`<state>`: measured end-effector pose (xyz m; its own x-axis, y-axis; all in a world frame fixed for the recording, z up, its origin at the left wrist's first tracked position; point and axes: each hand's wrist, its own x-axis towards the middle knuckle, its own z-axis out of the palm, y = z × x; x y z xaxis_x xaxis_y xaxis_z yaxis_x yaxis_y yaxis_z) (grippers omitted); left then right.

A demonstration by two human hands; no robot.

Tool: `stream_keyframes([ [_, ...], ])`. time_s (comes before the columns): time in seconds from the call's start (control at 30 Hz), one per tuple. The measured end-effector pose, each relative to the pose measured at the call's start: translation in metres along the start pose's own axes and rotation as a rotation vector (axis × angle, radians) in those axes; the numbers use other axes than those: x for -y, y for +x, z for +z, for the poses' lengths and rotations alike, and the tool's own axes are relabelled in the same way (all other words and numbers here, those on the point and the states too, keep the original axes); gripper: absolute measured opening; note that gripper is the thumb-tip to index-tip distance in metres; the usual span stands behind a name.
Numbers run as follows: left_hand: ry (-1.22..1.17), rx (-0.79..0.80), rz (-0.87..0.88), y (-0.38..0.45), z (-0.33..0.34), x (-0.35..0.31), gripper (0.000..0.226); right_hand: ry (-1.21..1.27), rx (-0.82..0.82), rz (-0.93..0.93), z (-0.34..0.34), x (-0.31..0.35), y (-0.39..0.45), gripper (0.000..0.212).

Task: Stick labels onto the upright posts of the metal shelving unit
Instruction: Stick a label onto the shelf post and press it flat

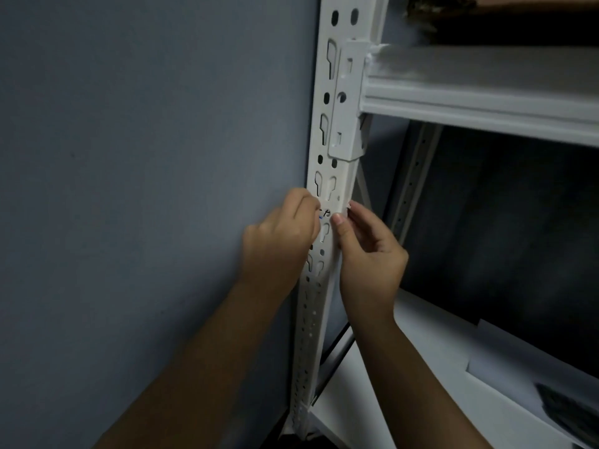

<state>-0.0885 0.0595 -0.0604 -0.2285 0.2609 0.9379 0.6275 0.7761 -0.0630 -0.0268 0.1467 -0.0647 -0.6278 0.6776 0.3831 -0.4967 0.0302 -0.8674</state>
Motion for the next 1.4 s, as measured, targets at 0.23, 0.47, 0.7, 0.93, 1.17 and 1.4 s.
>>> stream_keyframes([
  [0.23, 0.244, -0.004, 0.083, 0.007, 0.004, 0.003, 0.018, 0.024, -0.022, 0.003, 0.002, -0.001, 0.0, 0.029],
  [0.47, 0.194, 0.065, 0.04, 0.012, 0.002, 0.001, 0.022, 0.017, -0.03, 0.016, 0.002, 0.0, -0.001, 0.027],
  [0.7, 0.131, 0.131, -0.022, 0.015, -0.004, -0.002, 0.025, 0.002, -0.027, 0.037, 0.002, -0.001, 0.001, 0.026],
  [0.93, 0.048, 0.158, -0.03, 0.007, -0.006, -0.002, 0.024, 0.002, -0.058, 0.031, 0.005, -0.006, -0.002, 0.025],
  [1.17, -0.259, 0.313, -0.346, 0.013, -0.026, -0.009, 0.023, 0.024, -0.05, 0.053, 0.003, -0.001, -0.001, 0.021],
  [1.4, -0.375, 0.295, -0.437, 0.015, -0.027, -0.009, 0.02, 0.022, -0.068, 0.033, 0.003, 0.005, -0.002, 0.012],
])
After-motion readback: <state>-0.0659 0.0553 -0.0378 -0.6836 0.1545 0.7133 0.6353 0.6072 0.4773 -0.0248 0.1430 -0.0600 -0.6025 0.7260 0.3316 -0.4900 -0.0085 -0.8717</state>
